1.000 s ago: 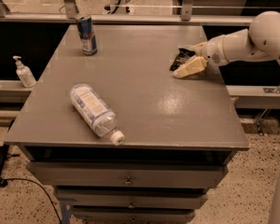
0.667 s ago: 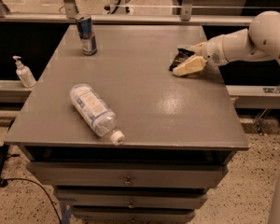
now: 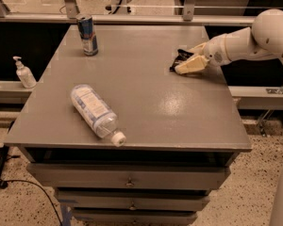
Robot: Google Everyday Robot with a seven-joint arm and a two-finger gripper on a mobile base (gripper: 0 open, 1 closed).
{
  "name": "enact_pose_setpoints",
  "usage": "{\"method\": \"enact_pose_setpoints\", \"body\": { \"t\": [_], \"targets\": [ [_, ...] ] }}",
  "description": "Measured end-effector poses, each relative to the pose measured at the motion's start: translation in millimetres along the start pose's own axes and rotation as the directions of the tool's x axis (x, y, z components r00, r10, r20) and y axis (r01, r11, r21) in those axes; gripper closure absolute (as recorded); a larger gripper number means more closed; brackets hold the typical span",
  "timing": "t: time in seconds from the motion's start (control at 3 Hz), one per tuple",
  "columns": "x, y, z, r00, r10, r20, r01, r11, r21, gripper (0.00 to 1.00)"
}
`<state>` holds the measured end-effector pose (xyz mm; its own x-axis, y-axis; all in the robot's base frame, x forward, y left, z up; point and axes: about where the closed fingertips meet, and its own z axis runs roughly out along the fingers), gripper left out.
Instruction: Move rxbar chocolate near blue plastic bottle
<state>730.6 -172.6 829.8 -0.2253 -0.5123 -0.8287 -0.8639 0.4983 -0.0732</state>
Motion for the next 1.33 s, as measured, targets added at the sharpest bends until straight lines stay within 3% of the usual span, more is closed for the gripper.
{"method": "enact_pose_setpoints", "body": {
  "t": [0.33,0.67,1.0,1.33],
  "targets": [
    [-0.9,0.0,-0.6,1.000,0.000,0.000,0.000,1.0000,0.000,1.00],
    [-19.9,28.5,-19.0,0.999,-0.021,0.024,0.023,0.9965,-0.081,1.00],
    [-61.0,83.9,-74.2,0.990,-0.130,0.051,0.137,0.9793,-0.150,1.00],
    [-81.9,118.4,-104.6,0.979,-0.188,0.076,0.199,0.9644,-0.175,1.00]
  ]
}}
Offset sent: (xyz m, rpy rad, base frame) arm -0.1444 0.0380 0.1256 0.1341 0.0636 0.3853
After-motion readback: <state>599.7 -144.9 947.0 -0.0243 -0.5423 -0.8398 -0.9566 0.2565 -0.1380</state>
